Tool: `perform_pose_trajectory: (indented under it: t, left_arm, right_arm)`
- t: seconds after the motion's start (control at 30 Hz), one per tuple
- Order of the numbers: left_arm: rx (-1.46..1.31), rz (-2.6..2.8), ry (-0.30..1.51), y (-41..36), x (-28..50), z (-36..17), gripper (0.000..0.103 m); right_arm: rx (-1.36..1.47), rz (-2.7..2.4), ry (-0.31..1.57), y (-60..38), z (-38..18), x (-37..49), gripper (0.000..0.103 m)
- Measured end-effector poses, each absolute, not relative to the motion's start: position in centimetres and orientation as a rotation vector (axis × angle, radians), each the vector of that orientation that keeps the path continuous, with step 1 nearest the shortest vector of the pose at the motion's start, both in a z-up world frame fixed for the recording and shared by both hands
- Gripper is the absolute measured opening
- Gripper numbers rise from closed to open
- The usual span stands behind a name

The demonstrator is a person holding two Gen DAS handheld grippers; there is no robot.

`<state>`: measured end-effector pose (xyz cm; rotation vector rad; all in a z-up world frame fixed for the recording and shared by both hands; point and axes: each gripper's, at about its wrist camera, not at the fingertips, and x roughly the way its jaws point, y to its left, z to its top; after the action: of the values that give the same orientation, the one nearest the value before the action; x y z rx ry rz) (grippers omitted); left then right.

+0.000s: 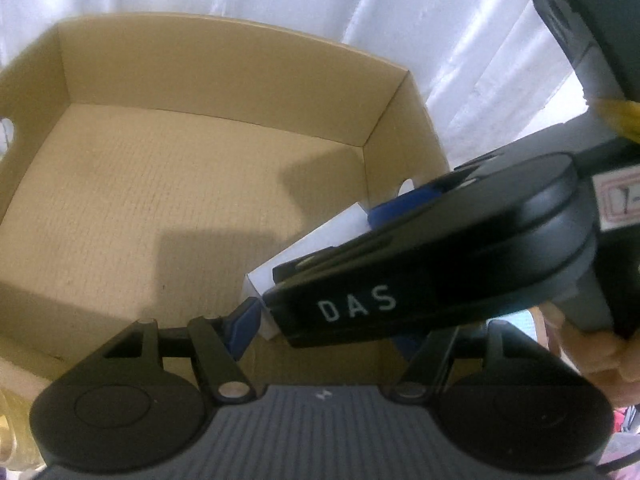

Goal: Organize objects
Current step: 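Lower the white box into the cardboard box and open the right gripper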

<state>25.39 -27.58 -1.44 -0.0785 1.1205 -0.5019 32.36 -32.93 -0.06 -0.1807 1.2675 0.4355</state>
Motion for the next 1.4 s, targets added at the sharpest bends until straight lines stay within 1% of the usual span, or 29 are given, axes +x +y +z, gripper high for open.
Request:
perform_pose_trajectory:
  t: [0.1, 0.2, 0.33, 0.37, 0.53, 0.7, 0.9, 1.17, 1.27, 1.3, 1.4]
  left_arm:
    - [-0.081, -0.508, 1.118, -27.5, 25.4, -1.3, 0.068]
    - [-0.072, -0.513, 1.108, -27.6, 25.1, -1.2, 0.067]
    - [-0.056, -0.528, 1.074, -27.3, 24.7, -0.6, 0.064]
    - [-0.054, -0.532, 1.069, -27.2, 24.7, -0.5, 0.062]
    - [-0.06, -0.53, 1.069, -26.8, 25.0, -0.2, 0.061]
    - [-0.023, -0.546, 1.031, -27.0, 22.7, 0.6, 0.061]
    - [-0.056, -0.573, 0.988, -25.5, 20.7, 3.0, 0.061]
    - [-0.079, -0.581, 0.903, -22.3, 17.2, 6.6, 0.062]
    - [-0.077, -0.578, 0.877, -19.5, 16.1, 6.7, 0.063]
    - [-0.079, -0.569, 0.87, -17.4, 16.6, 6.1, 0.063]
    - [-0.076, -0.53, 0.858, -15.5, 15.7, 5.8, 0.064]
  right_arm:
    - [-0.17, 0.44, 1.262, -33.1, 0.0, 32.1, 0.073]
    - [-0.158, 0.429, 1.257, -33.3, 0.1, 32.1, 0.07]
    - [-0.109, 0.414, 1.209, -33.9, 0.9, 32.2, 0.056]
    - [-0.089, 0.417, 1.2, -34.1, 1.1, 32.4, 0.055]
    - [0.021, 0.458, 1.189, -34.3, 0.9, 33.5, 0.046]
    - [0.044, 0.467, 1.243, -34.0, -0.4, 33.6, 0.044]
    - [0.058, 0.46, 1.311, -34.3, -1.6, 32.5, 0.044]
    - [0.14, 0.47, 1.285, -35.5, 0.7, 30.5, 0.045]
    - [0.128, 0.46, 1.275, -35.5, 1.2, 29.6, 0.045]
    - [0.12, 0.46, 1.269, -35.4, 1.4, 29.5, 0.045]
    - [0.095, 0.458, 1.239, -35.0, 2.4, 29.0, 0.044]
